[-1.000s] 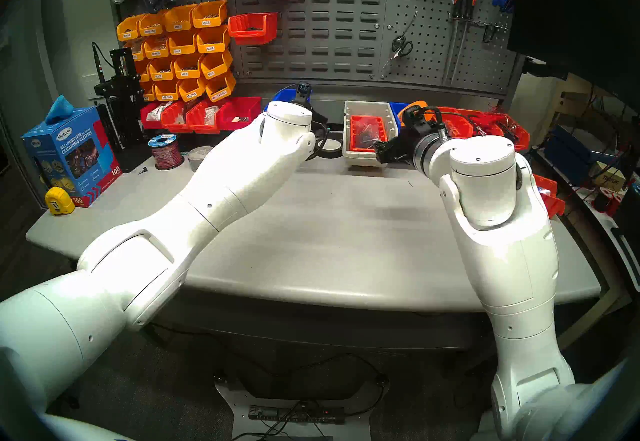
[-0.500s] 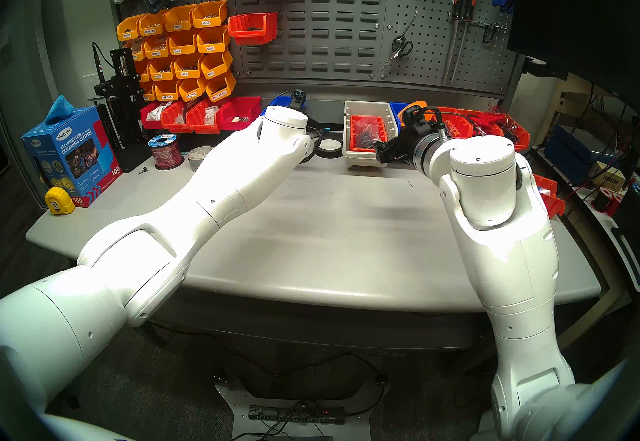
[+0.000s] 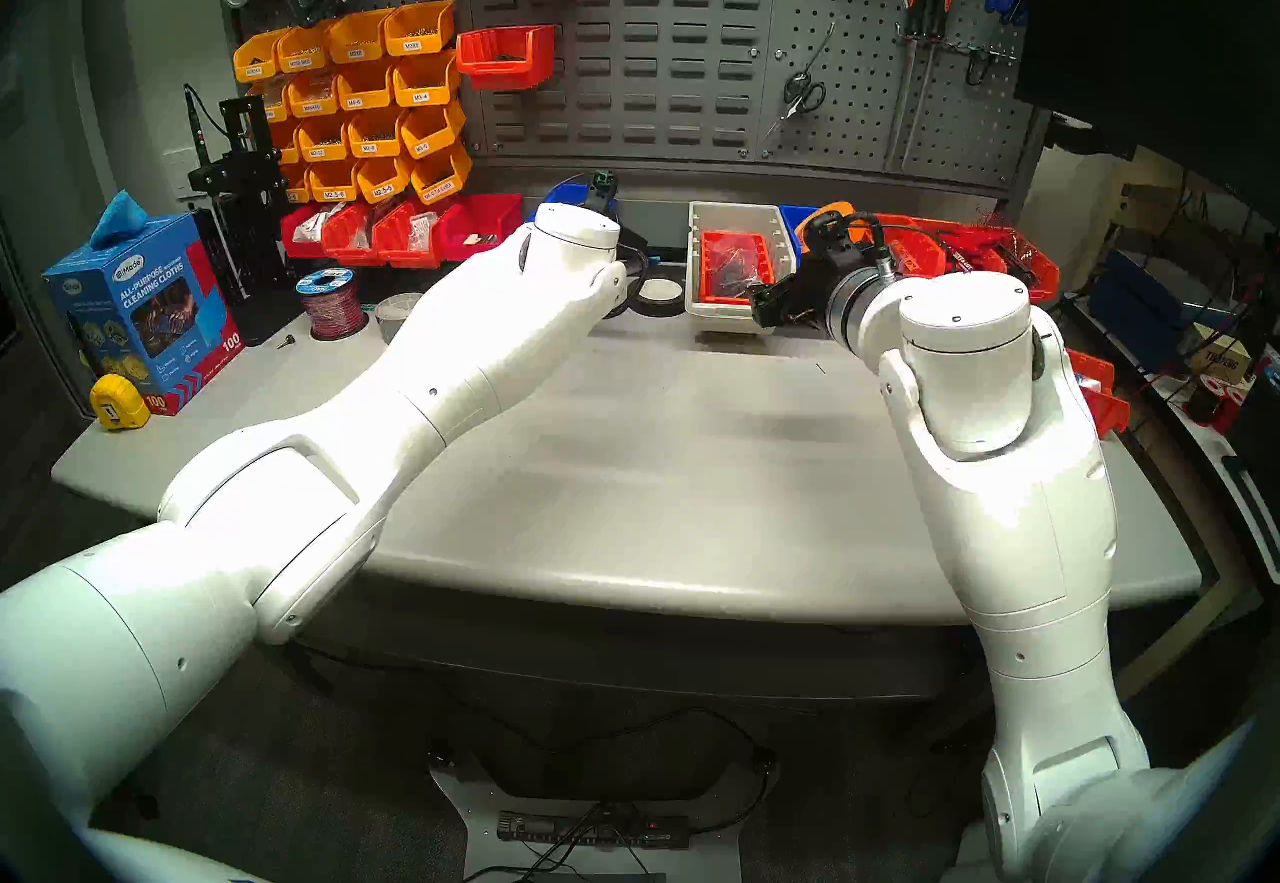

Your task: Hang all the unorganized tool boxes onto the wall

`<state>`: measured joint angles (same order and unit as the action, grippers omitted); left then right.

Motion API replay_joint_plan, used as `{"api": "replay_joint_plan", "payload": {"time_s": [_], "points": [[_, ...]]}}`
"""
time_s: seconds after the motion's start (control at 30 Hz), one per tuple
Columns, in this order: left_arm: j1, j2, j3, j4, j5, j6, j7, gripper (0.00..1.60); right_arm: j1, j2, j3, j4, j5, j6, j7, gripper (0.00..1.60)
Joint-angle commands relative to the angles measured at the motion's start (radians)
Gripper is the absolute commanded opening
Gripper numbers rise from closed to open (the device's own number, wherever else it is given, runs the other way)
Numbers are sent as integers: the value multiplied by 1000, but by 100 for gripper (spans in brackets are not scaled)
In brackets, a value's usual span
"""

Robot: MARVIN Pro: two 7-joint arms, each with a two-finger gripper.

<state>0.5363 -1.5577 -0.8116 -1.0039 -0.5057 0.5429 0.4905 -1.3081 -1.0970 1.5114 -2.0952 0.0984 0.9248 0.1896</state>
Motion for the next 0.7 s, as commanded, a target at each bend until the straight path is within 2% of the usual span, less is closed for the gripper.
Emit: {"api": "replay_joint_plan", "payload": {"time_s": [0.0, 0.67], "points": [[-59, -19, -3, 15, 16, -26, 0, 0, 12, -2, 2, -10, 2, -3, 1, 160], [-83, -51, -2, 103, 30, -57, -26, 0, 12, -2, 2, -10, 2, -3, 1, 160]]}}
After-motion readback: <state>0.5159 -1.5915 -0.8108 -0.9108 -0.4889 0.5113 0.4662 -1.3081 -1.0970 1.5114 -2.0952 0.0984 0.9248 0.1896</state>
